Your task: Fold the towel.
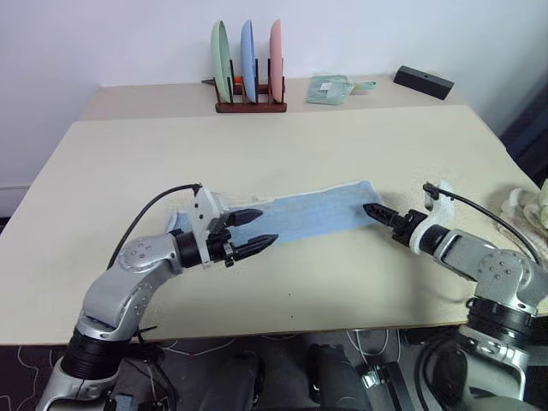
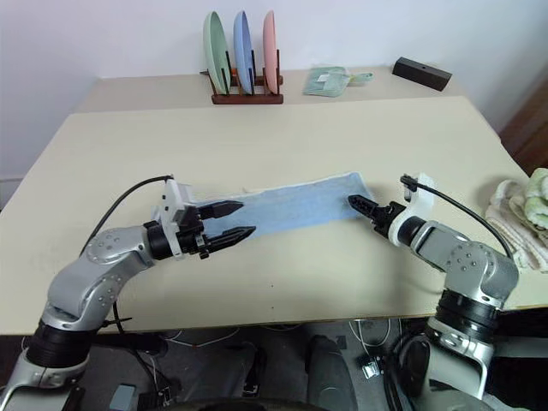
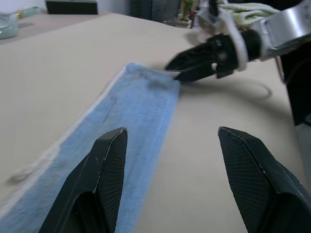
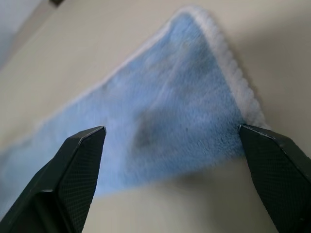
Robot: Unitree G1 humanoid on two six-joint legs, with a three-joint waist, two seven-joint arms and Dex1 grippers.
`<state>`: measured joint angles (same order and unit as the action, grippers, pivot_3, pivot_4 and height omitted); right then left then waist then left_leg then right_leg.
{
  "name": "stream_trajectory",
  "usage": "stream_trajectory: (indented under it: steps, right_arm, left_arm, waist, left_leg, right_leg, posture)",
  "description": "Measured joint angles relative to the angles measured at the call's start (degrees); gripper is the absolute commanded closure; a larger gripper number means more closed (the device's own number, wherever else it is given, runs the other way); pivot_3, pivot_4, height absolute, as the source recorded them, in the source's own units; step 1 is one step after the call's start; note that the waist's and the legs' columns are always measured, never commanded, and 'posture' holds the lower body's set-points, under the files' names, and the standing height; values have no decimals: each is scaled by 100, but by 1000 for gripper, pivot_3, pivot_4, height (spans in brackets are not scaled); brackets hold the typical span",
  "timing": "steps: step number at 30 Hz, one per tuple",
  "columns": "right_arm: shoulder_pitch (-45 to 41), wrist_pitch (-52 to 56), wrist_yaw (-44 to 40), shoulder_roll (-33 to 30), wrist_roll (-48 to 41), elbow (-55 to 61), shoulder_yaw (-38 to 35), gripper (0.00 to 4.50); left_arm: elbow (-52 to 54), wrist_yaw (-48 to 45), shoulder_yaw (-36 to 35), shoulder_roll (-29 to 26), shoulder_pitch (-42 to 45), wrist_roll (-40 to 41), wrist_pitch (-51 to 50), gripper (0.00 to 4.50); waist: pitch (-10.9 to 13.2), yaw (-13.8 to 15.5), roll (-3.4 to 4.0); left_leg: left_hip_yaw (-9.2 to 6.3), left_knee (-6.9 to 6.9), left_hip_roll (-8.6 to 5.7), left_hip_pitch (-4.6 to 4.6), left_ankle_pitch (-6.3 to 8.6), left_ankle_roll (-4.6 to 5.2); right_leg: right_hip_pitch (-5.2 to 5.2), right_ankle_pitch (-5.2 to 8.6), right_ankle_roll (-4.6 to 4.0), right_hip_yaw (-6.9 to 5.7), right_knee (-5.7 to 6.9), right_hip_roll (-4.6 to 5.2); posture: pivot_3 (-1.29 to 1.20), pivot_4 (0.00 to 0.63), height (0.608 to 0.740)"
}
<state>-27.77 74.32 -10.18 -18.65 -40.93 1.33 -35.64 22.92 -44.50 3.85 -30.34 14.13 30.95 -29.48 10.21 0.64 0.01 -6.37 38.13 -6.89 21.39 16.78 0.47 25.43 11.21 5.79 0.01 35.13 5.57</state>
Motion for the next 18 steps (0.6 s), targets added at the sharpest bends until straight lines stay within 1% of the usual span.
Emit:
stream_trajectory:
  steps: [2,3,6,10,11,12,13,16,18]
  right_arm:
    - [0,30,148,-2,13,-17,-25,2325]
    - [2,41,207,-2,13,-19,-27,2763]
    - [156,114,152,-75,-123,111,-90,2763]
    - [722,120,-369,-538,-421,457,-178,2763]
    - [783,140,-468,-587,-545,505,-254,2272]
    - [834,198,-573,-638,-691,542,-332,1986]
    - [886,261,-636,-685,-798,576,-380,1464]
    - [1016,422,-631,-691,-984,725,-394,106]
    - [1006,499,-369,-472,-993,789,-391,43]
  left_arm:
    - [0,36,-8,-1,-23,-45,3,1475]
    - [0,48,-8,-1,-43,-54,5,1475]
    - [-1,66,-11,-27,-174,-165,98,1475]
    - [-32,135,-47,-44,-329,-233,125,1475]
    - [-34,161,-77,-44,-333,-233,125,1475]
    - [-34,189,-116,-42,-334,-229,125,1475]
    - [-34,206,-157,-43,-340,-227,125,1475]
    - [-53,216,-259,-75,-477,-234,142,1475]
    - [-68,205,-261,-81,-518,-243,142,1475]
  waist:
    - [0,5,0]
    - [0,3,0]
    - [0,8,1]
    - [0,7,1]
    - [0,4,1]
    - [0,-10,1]
    - [0,-18,1]
    - [-2,-28,4]
    - [-2,-18,3]
  left_leg:
    - [0,0,0,1,0,1]
    - [1,0,-1,1,0,1]
    - [0,-1,-1,1,4,8]
    - [1,0,-5,2,21,39]
    - [1,0,-5,0,22,39]
    - [1,0,-2,-2,22,39]
    - [1,0,2,-3,22,39]
    - [1,-1,7,-2,22,39]
    - [1,0,7,-3,21,39]
  right_leg:
    - [-1,0,0,0,-1,0]
    - [-1,0,0,0,-1,0]
    - [0,0,0,-1,-2,0]
    - [-3,0,2,-3,-3,-2]
    - [-4,0,2,-5,-3,-2]
    - [-4,0,2,-5,-2,-1]
    - [-4,1,2,-5,-1,-2]
    - [-2,1,1,-4,-1,-4]
    - [-4,1,1,-3,-2,-3]
  posture:
    - [0,150,740]
    - [0,150,740]
    - [0,150,740]
    - [0,150,740]
    - [0,150,740]
    - [0,150,740]
    - [0,150,740]
    - [0,150,740]
    - [0,150,740]
